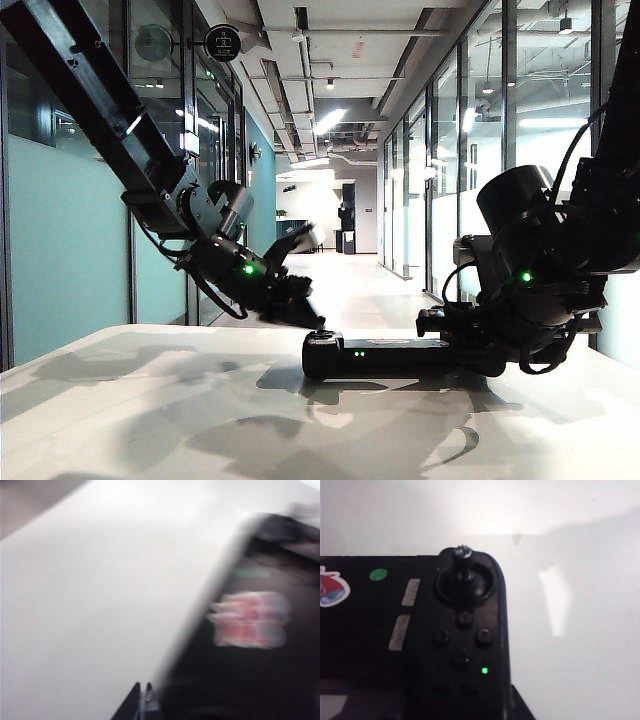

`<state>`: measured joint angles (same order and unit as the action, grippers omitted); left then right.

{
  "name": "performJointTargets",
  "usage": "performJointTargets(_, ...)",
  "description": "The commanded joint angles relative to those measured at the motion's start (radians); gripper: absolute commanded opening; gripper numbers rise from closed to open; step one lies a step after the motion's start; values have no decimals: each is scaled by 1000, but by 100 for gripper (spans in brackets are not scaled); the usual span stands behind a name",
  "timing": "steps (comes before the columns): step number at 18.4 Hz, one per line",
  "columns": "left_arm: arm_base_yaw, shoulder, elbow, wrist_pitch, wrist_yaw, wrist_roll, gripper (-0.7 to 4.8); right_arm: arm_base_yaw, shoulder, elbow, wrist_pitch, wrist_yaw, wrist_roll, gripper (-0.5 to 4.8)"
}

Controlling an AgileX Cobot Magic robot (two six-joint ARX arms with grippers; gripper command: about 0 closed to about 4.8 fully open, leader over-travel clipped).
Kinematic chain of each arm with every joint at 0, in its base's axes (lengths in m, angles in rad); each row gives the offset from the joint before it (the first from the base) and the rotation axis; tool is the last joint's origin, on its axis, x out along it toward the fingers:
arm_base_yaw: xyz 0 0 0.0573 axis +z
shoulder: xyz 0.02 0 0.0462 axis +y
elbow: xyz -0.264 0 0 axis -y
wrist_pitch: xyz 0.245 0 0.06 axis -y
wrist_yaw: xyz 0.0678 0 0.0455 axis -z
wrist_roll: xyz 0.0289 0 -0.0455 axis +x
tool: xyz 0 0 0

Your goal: Push the left joystick on the remote control sitting on the white table backward to make the robot dog back up in a straight line until it returns close to you.

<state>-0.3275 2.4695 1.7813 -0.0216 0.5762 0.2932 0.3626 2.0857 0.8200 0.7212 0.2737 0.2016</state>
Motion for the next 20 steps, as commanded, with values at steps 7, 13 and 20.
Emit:
performJointTargets(7, 2, -132, -1, -25, -330, -227, -5, -2, -5, 5, 38, -18, -39, 184)
performJointTargets(13, 2, -263, -2, -134, -408, -258, -5, -2, -5, 4, 36, -19, -58, 312)
performJointTargets(20, 1, -364, -35, -159, -447, -288, -5, -2, -97, -1, -62, -23, -77, 310)
